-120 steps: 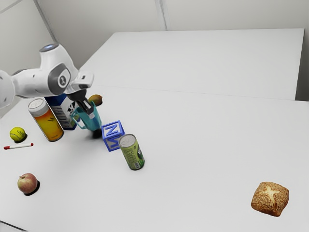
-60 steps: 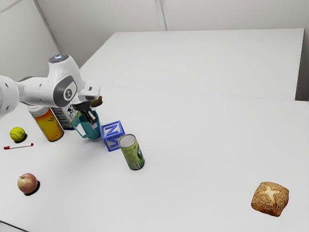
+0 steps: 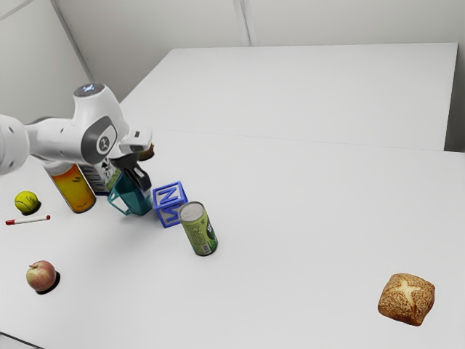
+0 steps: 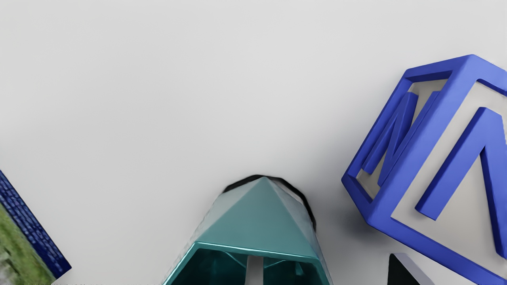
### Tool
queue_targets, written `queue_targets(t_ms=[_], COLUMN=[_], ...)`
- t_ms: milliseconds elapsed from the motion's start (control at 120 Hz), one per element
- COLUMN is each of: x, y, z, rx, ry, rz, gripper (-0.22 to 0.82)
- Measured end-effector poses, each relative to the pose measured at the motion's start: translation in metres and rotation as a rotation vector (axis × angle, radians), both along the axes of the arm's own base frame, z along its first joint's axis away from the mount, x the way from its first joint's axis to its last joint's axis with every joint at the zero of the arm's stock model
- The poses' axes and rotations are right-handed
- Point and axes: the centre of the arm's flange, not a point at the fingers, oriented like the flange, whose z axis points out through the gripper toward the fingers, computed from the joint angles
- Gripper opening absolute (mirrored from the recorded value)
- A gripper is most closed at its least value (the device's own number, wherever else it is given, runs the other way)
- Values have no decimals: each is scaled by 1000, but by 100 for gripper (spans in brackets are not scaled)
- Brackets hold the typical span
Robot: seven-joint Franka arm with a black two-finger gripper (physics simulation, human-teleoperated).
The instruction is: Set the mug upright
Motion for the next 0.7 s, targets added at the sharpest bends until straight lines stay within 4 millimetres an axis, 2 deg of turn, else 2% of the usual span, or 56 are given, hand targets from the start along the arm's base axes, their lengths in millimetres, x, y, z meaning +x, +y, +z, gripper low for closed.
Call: queue_targets(t_ms=[292,467,592,700], x=[0,17,22,17], y=[-12,-12,-31,-53], z=[55,129,179,217], rx=[33,25,8,-12], ry=[-42,-52,-49,-37], rz=[4,109,172,210], gripper=[48,55,57,59])
